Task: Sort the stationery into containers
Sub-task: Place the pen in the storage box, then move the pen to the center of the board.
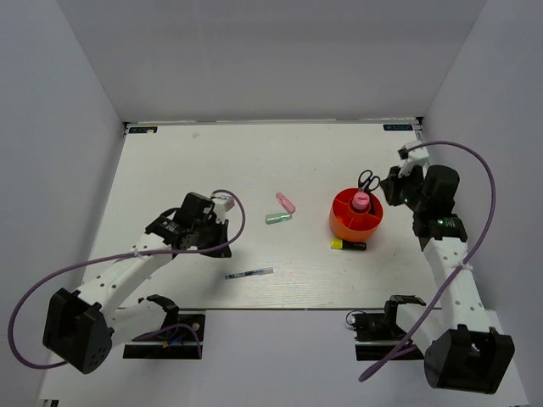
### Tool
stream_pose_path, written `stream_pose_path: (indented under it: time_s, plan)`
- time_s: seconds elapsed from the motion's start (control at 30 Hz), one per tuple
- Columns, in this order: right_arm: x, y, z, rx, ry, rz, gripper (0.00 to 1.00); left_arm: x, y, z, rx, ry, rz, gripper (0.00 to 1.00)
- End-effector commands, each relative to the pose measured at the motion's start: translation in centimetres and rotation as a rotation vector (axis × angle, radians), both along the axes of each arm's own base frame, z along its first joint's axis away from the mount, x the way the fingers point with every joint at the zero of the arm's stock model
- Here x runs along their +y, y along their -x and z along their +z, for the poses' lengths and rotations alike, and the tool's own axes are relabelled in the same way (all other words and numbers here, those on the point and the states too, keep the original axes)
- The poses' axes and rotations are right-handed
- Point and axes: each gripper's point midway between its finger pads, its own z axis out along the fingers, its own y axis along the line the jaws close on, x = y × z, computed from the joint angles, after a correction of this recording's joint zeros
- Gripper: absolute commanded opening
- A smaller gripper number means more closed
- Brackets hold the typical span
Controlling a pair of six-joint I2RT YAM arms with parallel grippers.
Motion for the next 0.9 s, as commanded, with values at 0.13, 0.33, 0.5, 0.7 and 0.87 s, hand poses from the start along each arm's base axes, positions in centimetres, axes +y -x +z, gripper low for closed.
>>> stream_pose_path:
  time_s: [0.13,0.33,0.5,0.7,0.87]
  plan:
    - [8.5,16.0,-4.3,0.046,0.209,1.033,0.54,-8.2,-1.9,3.0,-0.065,0.046,-0.163,0.52]
    - [4.3,16.4,-13.3,0.061,0.586,1.016,0.00,-13.4,-3.9,2.1,-0.046,0.057,-0.176,0.57]
    - [2.3,12.5,-15.4,-0.027,0.734,0.858,0.00,-15.8,-4.6,1.8,-0.040,0.087,-0.165,0.19]
    - [1.5,10.7,-18.3,-0.211,0.926,0.808,0.00,-16.0,-4.5,1.2,-0.041,0.070,-0.169,0.20]
    - [0.5,10.9,-19.4,-0.120,0.960,0.831,0.00,-15.4,-4.3,0.7,-0.057,0.072,-0.163,0.22]
